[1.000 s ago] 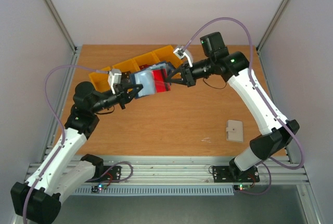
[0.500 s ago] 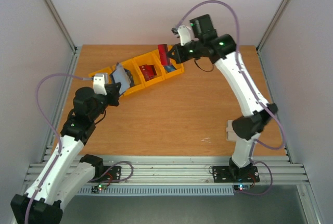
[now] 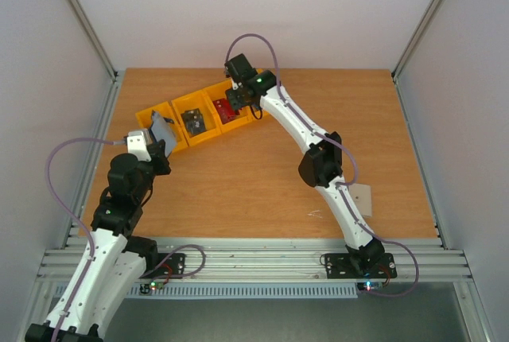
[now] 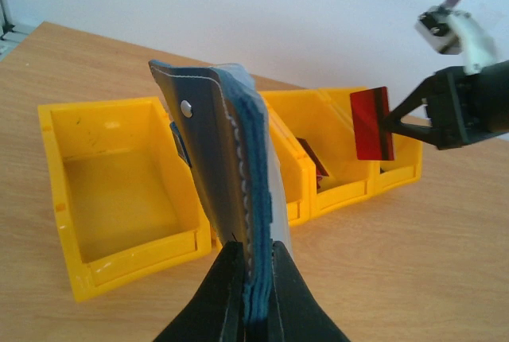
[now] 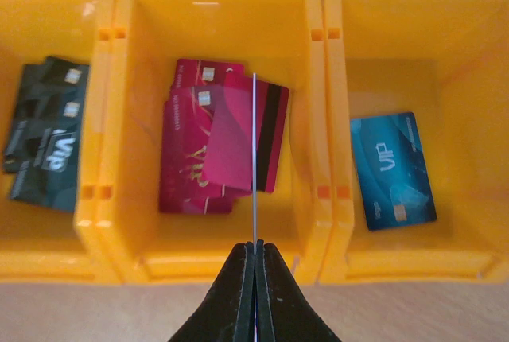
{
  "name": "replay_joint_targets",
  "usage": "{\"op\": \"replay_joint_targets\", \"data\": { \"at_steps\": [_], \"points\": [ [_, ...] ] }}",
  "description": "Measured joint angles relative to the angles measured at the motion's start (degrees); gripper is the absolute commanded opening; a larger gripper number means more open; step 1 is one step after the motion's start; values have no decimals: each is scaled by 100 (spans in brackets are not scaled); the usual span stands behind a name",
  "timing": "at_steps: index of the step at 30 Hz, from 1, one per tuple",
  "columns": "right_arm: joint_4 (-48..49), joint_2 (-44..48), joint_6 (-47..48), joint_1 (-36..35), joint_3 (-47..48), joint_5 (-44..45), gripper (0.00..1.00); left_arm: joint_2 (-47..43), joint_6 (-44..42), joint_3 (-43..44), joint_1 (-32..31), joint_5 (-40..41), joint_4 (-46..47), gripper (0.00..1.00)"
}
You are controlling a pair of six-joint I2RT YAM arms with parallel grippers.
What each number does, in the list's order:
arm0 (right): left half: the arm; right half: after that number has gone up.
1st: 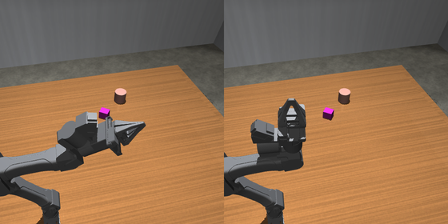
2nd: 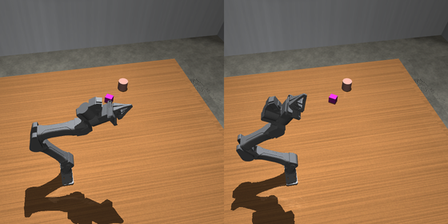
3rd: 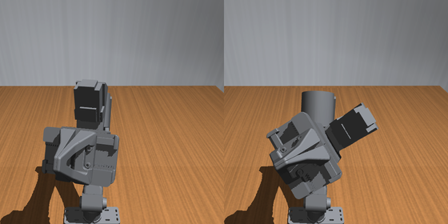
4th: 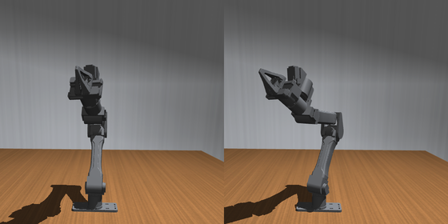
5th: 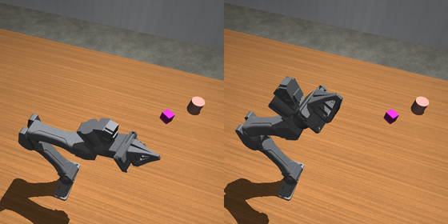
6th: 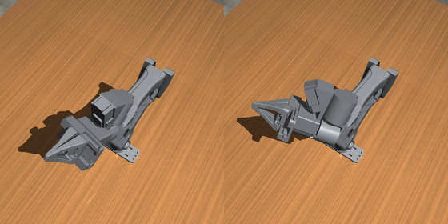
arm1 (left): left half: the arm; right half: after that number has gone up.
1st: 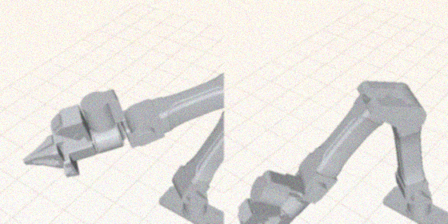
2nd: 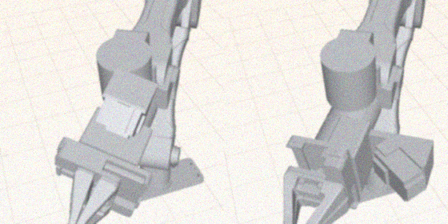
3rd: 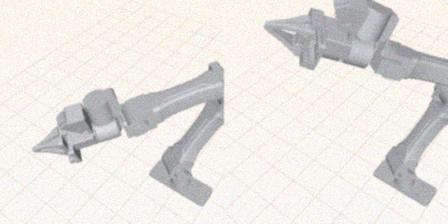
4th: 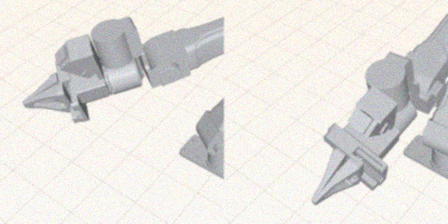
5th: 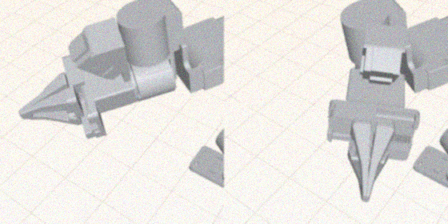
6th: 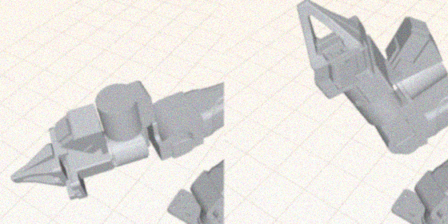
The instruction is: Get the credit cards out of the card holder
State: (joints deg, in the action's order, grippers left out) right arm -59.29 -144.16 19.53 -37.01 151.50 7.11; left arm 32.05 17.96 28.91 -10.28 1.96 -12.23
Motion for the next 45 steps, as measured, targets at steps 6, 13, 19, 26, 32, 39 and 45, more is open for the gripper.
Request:
{"op": "replay_joint_targets", "data": {
  "at_steps": [6,13,19,26,32,39,45],
  "points": [
    [614,-708,199,-164,240,557,1,-262,74,-236,0,-35,-22,0],
    [1045,-1119,289,-264,339,1226,1,-509,111,-376,0,-44,-28,0],
    [1231,-1401,509,-295,503,1687,1,-514,111,-474,11,-15,-50,0],
    [1246,-1517,481,-323,562,2015,6,-514,111,-505,31,-11,-48,0],
    [1261,-1521,387,-321,564,2048,21,-514,111,-514,33,-9,-46,0],
    [1432,-1521,151,-321,584,1283,18,-514,111,-540,37,-4,-50,0],
    [1635,-1508,-127,-326,586,579,23,-514,111,-540,37,-4,-63,0]
  ]
}}
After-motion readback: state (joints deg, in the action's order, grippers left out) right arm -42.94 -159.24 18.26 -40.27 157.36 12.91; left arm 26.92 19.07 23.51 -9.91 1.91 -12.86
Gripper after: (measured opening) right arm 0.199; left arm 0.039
